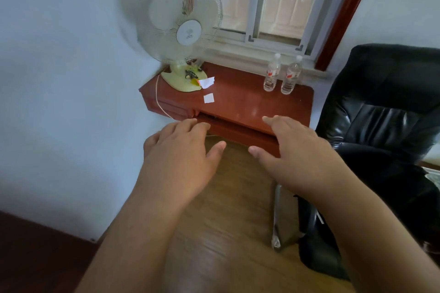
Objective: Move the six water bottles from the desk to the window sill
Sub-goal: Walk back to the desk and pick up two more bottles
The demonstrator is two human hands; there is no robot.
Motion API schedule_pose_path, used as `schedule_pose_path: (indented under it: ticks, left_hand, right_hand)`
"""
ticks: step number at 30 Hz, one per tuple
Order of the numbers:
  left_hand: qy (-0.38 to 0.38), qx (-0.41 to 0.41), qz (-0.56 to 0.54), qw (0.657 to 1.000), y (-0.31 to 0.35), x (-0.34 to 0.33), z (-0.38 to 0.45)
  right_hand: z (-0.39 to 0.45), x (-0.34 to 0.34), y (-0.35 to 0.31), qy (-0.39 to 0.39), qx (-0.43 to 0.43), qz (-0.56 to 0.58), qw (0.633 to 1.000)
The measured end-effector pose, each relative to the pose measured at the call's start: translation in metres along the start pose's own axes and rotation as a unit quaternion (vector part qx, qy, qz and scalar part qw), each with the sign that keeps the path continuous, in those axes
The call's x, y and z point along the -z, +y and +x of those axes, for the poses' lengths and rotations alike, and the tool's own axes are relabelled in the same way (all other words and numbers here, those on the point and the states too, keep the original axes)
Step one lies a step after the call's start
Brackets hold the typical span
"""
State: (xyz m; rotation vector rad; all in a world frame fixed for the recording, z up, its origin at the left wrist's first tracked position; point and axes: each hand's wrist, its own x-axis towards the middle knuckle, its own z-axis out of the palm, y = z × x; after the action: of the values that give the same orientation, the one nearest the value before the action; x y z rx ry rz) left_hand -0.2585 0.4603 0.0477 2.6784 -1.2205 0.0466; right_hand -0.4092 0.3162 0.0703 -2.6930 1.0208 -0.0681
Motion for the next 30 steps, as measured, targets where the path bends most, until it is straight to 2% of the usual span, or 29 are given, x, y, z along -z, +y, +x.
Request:
schedule_pose_path:
  ticks: [6, 14, 22, 30]
  left_hand:
    - [-0.006, -0.005, 0.0, 1.0, -0.023, -0.005, 0.042]
    - [0.005, 0.021, 0.032, 0.999, -0.032, -0.011, 0.122]
    - [0.031, 0.04, 0.054, 0.997, -0.001, -0.009, 0.238]
    - [0.004, 0.034, 0.043, 0.998, 0.043, -0.03, 0.324]
  right_hand:
    - [0.052, -0.004, -0.011, 0.01, -0.01, 0.004, 1.0]
    - [0.147, -0.008, -0.005, 0.004, 0.017, 0.025, 1.0]
    - [0.262, 0.021, 0.031, 0.031, 0.057, 0.058, 0.996]
    - [0.341, 0.035, 0.079, 0.054, 0.046, 0.045, 0.996]
